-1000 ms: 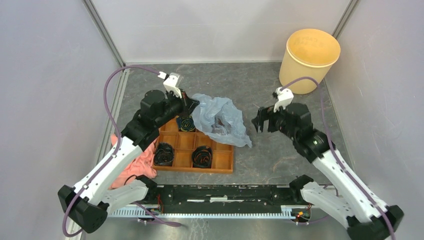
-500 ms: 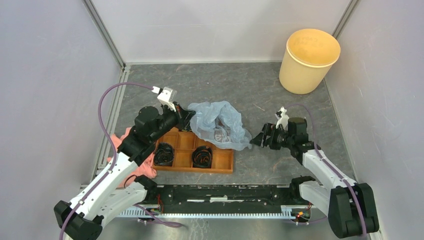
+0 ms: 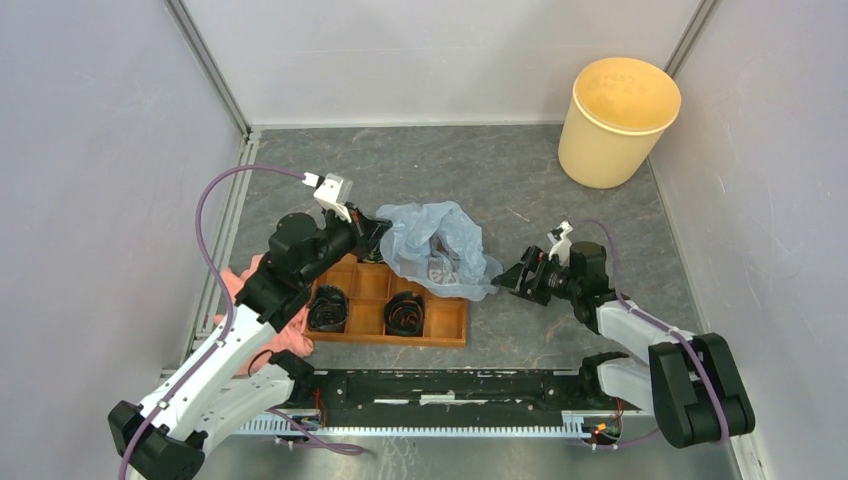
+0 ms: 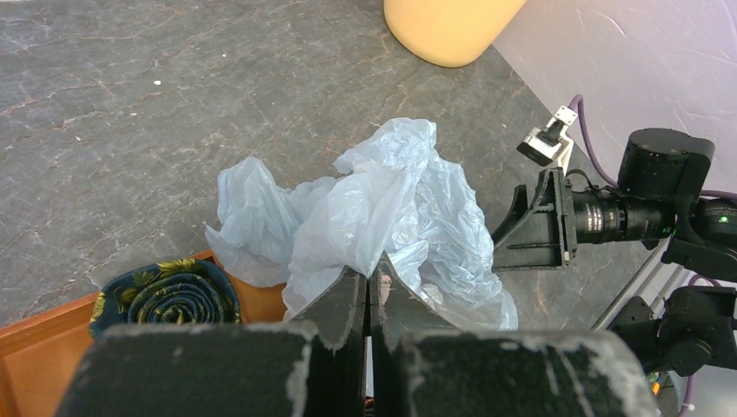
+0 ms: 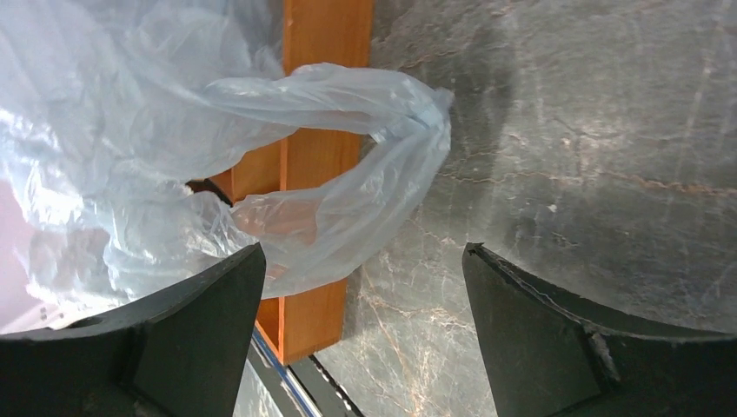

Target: Put the trash bags into the trash bin

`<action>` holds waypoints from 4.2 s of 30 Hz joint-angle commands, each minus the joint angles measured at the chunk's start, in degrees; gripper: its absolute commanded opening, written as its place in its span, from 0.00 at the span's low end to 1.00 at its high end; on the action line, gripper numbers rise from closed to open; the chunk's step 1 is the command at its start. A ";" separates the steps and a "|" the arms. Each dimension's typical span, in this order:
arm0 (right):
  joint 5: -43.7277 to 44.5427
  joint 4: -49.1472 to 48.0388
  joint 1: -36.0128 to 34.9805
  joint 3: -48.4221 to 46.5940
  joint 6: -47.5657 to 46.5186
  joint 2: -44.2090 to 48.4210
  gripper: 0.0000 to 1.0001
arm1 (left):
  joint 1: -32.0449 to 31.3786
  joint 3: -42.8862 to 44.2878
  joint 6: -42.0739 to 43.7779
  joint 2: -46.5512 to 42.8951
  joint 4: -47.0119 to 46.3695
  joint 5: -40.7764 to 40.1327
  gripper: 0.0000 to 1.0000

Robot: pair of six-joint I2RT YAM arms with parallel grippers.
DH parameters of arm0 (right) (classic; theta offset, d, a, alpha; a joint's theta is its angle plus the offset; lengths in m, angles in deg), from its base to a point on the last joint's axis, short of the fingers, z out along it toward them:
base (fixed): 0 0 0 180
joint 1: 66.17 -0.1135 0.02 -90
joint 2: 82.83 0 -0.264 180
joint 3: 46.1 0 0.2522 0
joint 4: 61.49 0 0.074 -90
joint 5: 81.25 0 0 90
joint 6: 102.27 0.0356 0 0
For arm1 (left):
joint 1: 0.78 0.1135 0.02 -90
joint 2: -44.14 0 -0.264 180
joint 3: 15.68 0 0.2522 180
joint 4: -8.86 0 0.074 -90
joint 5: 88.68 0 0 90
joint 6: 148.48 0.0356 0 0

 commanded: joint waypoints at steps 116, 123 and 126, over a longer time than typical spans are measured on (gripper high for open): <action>27.08 16.93 -8.77 -70.64 -29.55 11.81 0.01 | 4.46 53.21 -14.71 23.47 -3.66 23.02 0.02; 25.43 -3.11 -8.85 -43.79 -25.25 23.52 0.01 | 4.17 30.00 -13.38 10.29 -12.76 7.87 0.02; 36.85 8.27 -8.86 -32.05 -24.53 19.74 0.01 | 4.27 27.93 -7.36 18.41 6.25 8.44 0.02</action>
